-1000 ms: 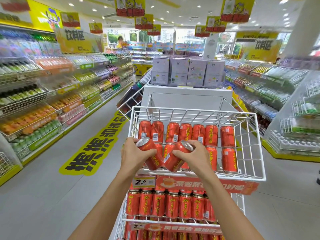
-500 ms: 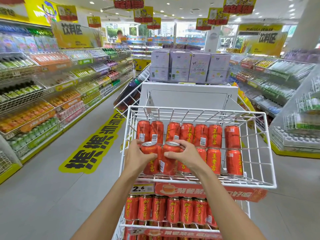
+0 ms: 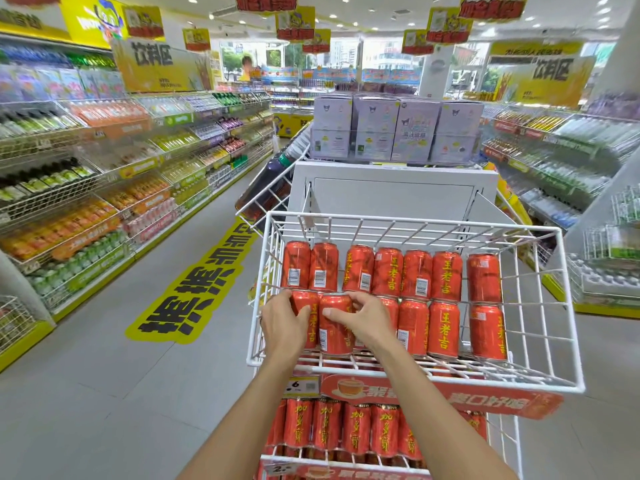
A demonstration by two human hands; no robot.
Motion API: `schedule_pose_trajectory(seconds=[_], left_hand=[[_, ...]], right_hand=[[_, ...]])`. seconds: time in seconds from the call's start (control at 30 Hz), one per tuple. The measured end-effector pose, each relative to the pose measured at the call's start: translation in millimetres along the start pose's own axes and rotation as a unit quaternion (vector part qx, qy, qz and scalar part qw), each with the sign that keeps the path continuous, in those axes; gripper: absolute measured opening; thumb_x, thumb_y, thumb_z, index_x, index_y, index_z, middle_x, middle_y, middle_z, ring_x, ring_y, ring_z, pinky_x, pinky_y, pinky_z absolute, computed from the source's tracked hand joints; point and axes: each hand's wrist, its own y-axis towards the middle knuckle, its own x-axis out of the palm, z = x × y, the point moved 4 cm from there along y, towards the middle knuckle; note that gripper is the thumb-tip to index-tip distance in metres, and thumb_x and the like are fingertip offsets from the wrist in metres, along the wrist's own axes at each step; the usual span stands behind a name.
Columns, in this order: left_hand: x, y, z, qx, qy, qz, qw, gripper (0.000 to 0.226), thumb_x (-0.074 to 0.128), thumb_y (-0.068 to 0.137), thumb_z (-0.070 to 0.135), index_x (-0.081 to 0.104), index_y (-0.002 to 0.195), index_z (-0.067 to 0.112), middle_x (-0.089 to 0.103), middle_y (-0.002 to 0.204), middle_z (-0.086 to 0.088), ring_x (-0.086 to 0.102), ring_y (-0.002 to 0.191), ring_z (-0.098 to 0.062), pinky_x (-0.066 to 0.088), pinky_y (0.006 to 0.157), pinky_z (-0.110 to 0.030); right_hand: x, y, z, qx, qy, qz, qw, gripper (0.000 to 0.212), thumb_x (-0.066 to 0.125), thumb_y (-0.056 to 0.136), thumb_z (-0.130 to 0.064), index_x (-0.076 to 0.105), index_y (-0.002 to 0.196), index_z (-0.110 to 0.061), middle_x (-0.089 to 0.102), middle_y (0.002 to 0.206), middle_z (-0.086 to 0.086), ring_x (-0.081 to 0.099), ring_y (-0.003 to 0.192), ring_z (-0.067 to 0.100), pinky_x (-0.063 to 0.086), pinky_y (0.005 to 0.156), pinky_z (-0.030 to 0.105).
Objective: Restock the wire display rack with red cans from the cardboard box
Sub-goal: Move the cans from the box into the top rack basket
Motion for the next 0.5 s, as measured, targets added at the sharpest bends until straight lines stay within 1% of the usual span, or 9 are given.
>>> schedule_pose_trajectory(seconds=[0.1, 0.13, 0.17, 0.2, 0.23, 0.3, 0.37, 0.43, 0.5], left_hand=[[0.9, 0.9, -1.2, -0.007, -0.006, 0.000, 1.000, 0.022, 0.078, 0.089, 0.023, 0.075, 0.110, 0.015, 0.076, 0.104, -0.003, 0.069, 0.099, -0.024, 0.044, 0.081, -0.028], [1.0, 1.0, -1.6, -0.010, -0.008, 0.002, 1.000, 0.022, 0.079, 0.088, 0.023, 0.074, 0.109, 0.015, 0.076, 0.104, -0.002, 0.069, 0.098, -0.023, 0.044, 0.081, -0.027], [1.2, 1.4, -1.8, -0.011, -0.009, 0.004, 1.000, 0.022, 0.079, 0.088, 0.023, 0.074, 0.109, 0.015, 0.076, 0.103, -0.002, 0.069, 0.097, -0.022, 0.043, 0.080, -0.026], [1.5, 1.7, -2.0, -0.011, -0.010, 0.006, 1.000, 0.022, 0.080, 0.088, 0.023, 0.074, 0.108, 0.016, 0.076, 0.103, -0.001, 0.068, 0.094, -0.020, 0.043, 0.079, -0.026], [1.8, 1.8, -2.4, -0.012, -0.011, 0.008, 1.000, 0.022, 0.080, 0.088, 0.023, 0.074, 0.108, 0.016, 0.076, 0.102, 0.000, 0.067, 0.090, -0.018, 0.042, 0.079, -0.025], [2.1, 1.8, -2.8, -0.016, -0.016, 0.011, 1.000, 0.021, 0.080, 0.088, 0.023, 0.074, 0.107, 0.016, 0.076, 0.100, 0.001, 0.065, 0.086, -0.015, 0.042, 0.078, -0.024], [2.4, 2.1, -3.8, -0.022, -0.016, 0.011, 1.000, 0.022, 0.080, 0.088, 0.024, 0.074, 0.108, 0.015, 0.076, 0.100, 0.001, 0.068, 0.089, -0.018, 0.042, 0.078, -0.024], [2.6, 2.0, -4.1, -0.021, -0.013, 0.011, 1.000, 0.022, 0.080, 0.088, 0.024, 0.074, 0.107, 0.016, 0.076, 0.099, 0.002, 0.069, 0.091, -0.019, 0.041, 0.078, -0.023], [2.5, 2.1, -3.5, -0.017, -0.013, 0.011, 1.000, 0.021, 0.080, 0.088, 0.024, 0.074, 0.107, 0.016, 0.076, 0.099, 0.002, 0.068, 0.088, -0.017, 0.041, 0.077, -0.023]], right_hand=[[-0.3, -0.9, 1.3, -0.023, -0.024, 0.028, 0.999, 0.037, 0.093, 0.066, -0.056, 0.079, 0.094, -0.036, 0.079, 0.087, -0.023, 0.074, 0.082, -0.005, 0.060, 0.072, 0.020], [-0.8, -0.3, 2.0, -0.025, -0.030, 0.032, 0.999, 0.044, 0.092, 0.067, -0.057, 0.081, 0.101, -0.032, 0.080, 0.091, -0.019, 0.075, 0.085, -0.002, 0.063, 0.078, 0.027], [-1.4, 0.1, 2.4, -0.024, -0.034, 0.035, 0.999, 0.054, 0.092, 0.067, -0.058, 0.082, 0.110, -0.026, 0.080, 0.098, -0.016, 0.075, 0.088, 0.002, 0.063, 0.082, 0.029], [-2.6, -0.2, 2.0, -0.022, -0.038, 0.042, 0.998, 0.065, 0.092, 0.067, -0.058, 0.079, 0.118, -0.021, 0.077, 0.104, -0.014, 0.072, 0.090, 0.002, 0.061, 0.083, 0.025], [-4.0, -0.9, 1.5, -0.019, -0.044, 0.054, 0.997, 0.071, 0.093, 0.067, -0.058, 0.077, 0.123, -0.017, 0.073, 0.104, -0.013, 0.068, 0.090, 0.000, 0.056, 0.081, 0.018], [-5.5, -2.1, -1.0, -0.013, -0.058, 0.072, 0.996, 0.075, 0.093, 0.066, -0.057, 0.074, 0.125, -0.016, 0.068, 0.102, -0.012, 0.061, 0.090, 0.001, 0.047, 0.077, 0.012], [-4.5, -2.8, -3.1, -0.009, -0.068, 0.074, 0.995, 0.069, 0.094, 0.067, -0.056, 0.073, 0.122, -0.019, 0.067, 0.097, -0.018, 0.060, 0.084, -0.004, 0.046, 0.075, 0.009], [-3.9, -4.6, -5.4, -0.011, -0.078, 0.072, 0.994, 0.054, 0.093, 0.068, -0.055, 0.071, 0.110, -0.029, 0.061, 0.085, -0.028, 0.057, 0.074, -0.013, 0.046, 0.066, 0.005], [-4.2, -4.6, -6.1, -0.015, -0.086, 0.071, 0.994, 0.044, 0.092, 0.069, -0.056, 0.070, 0.100, -0.033, 0.065, 0.083, -0.025, 0.060, 0.075, -0.012, 0.057, 0.070, 0.015]])
